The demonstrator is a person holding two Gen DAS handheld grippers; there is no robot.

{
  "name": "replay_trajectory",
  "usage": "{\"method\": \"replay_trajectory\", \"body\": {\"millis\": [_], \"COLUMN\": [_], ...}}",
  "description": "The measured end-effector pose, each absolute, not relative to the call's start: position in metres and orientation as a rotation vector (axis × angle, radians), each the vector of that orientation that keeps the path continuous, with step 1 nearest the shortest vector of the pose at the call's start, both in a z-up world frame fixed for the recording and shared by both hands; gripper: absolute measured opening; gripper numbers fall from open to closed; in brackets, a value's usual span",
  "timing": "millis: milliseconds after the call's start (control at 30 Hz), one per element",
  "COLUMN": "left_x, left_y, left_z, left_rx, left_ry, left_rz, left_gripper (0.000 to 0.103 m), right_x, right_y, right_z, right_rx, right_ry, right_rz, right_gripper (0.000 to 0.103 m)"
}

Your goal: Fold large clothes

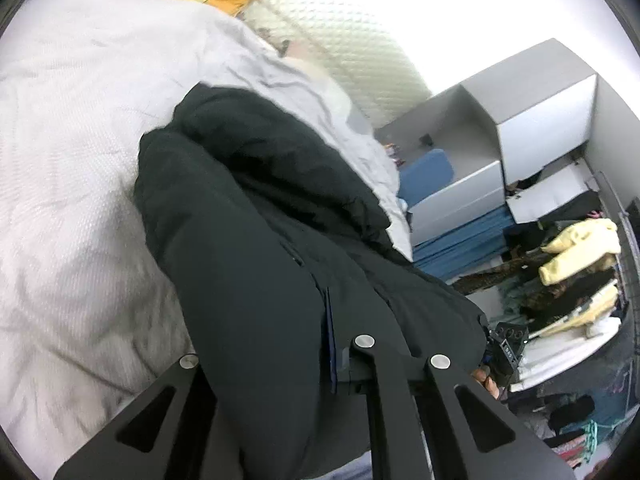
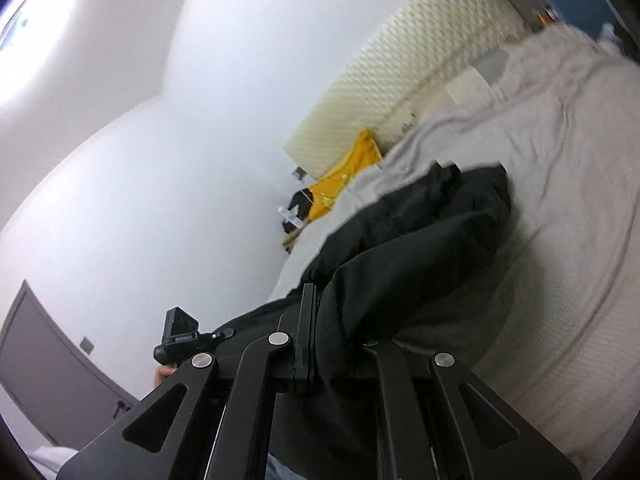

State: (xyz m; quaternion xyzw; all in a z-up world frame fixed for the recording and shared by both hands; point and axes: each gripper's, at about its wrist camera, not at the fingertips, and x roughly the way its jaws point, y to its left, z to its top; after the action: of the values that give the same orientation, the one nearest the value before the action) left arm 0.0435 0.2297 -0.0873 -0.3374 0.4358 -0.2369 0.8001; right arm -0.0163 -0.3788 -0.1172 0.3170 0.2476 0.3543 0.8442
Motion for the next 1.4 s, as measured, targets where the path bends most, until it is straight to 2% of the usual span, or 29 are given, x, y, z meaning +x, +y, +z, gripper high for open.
{"method": "replay_trajectory", "body": {"millis": [333, 500, 733, 1033, 1400], "left_x": [-0.056, -0.066, 0.015, 0.137, 0.213], "left_y": [0.248, 0.241, 0.220, 0.216, 0.206], "left_z": [-0.037, -0.026, -0.034, -0.081, -0.111], "left_rx": [-0.712, -0.723, -0.789, -0.981, -0.810], "left_ry": [0.942, 0.942, 0.960, 1.074, 1.163], "left_rz": [-0.526, -0.530, -0.505, -0.302, -0.148], "left_gripper": [0.008, 0.008, 0.010, 0.014, 0.014], "right_x": [-0.101, -0.112, -0.045, 0.092, 0.179], "right_y": [-0.386, -0.387, -0.400, -0.412, -0.409], "right_z": [-0.087, -0.086, -0.090, -0.126, -0.187], "right_rx": [0.676, 0.709, 0.799, 0.934, 0.947], "right_ry": [0.478, 0.442, 0.497, 0.698, 0.893], "right_rz": [0.734, 0.703, 0.614, 0.435, 0.253], "right_gripper": [0.005, 0.005, 0.005, 0.005, 0.004]}}
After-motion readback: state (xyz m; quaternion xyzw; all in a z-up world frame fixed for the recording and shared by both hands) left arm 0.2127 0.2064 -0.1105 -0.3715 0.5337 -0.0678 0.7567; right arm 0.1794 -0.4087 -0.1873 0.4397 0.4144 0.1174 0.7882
